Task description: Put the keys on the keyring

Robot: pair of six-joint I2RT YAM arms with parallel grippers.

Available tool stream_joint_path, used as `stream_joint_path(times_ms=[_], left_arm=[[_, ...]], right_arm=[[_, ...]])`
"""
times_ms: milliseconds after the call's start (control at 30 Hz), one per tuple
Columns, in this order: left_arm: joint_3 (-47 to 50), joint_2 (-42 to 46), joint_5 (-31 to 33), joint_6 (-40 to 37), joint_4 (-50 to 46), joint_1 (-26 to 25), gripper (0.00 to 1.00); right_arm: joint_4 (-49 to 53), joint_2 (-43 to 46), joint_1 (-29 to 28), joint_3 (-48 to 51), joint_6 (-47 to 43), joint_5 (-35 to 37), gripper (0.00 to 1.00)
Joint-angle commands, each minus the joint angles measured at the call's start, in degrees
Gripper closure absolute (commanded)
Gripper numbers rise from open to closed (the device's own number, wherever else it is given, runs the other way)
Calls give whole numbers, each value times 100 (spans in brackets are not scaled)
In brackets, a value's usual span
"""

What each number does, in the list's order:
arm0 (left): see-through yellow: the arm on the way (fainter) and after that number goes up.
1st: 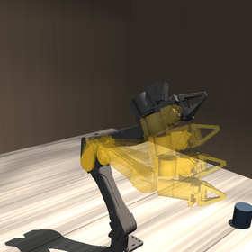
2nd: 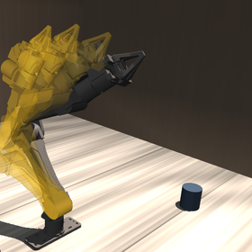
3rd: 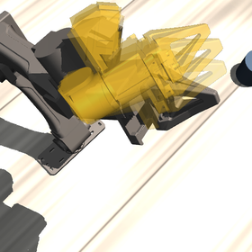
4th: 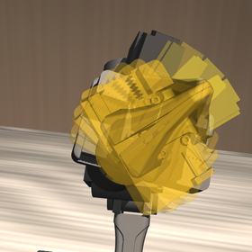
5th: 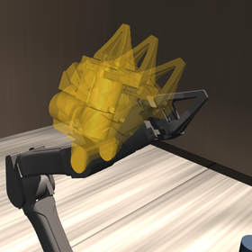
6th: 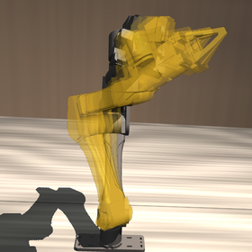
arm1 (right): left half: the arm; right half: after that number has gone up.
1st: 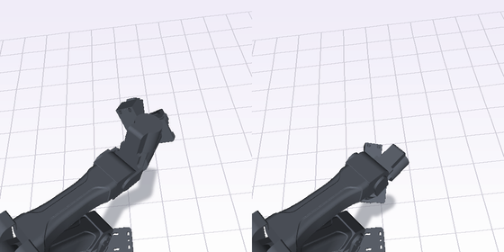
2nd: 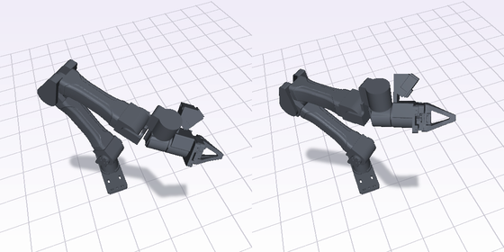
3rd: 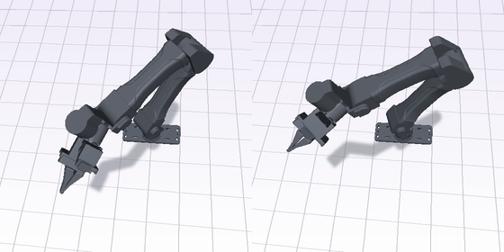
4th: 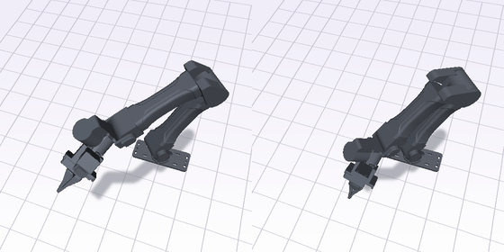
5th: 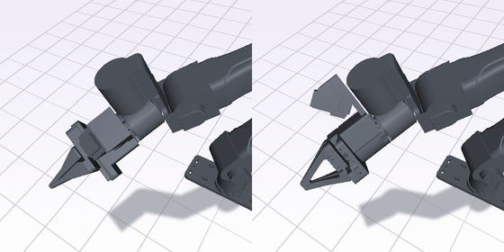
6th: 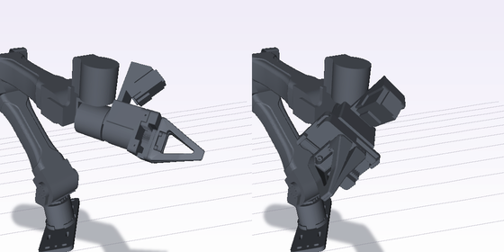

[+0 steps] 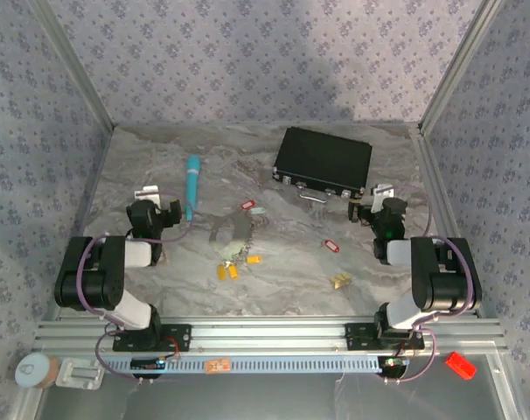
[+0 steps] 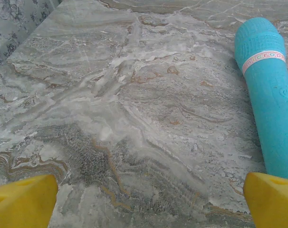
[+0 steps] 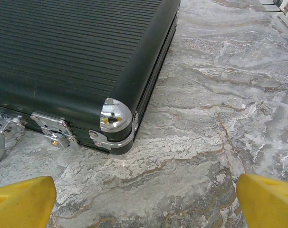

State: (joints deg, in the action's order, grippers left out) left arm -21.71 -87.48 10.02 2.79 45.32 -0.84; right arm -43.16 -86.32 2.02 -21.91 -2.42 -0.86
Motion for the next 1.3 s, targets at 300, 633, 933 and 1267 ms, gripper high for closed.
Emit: stream_joint_path(times_ms=[300, 633, 933, 1267], left_arm=[[-140, -43, -70, -60, 249, 29, 0], [-140, -49, -70, -52, 249, 31, 0], [-144, -43, -90, -54, 248, 46, 0], [-412, 1442, 42, -102, -1357, -137, 0]], right_arm=[[-148, -69, 54, -120, 63, -10, 1], [-140, -71, 66, -120, 70, -32, 1], [-148, -74, 73, -120, 74, -45, 1], [2206, 1640, -147, -729, 449, 261, 1]])
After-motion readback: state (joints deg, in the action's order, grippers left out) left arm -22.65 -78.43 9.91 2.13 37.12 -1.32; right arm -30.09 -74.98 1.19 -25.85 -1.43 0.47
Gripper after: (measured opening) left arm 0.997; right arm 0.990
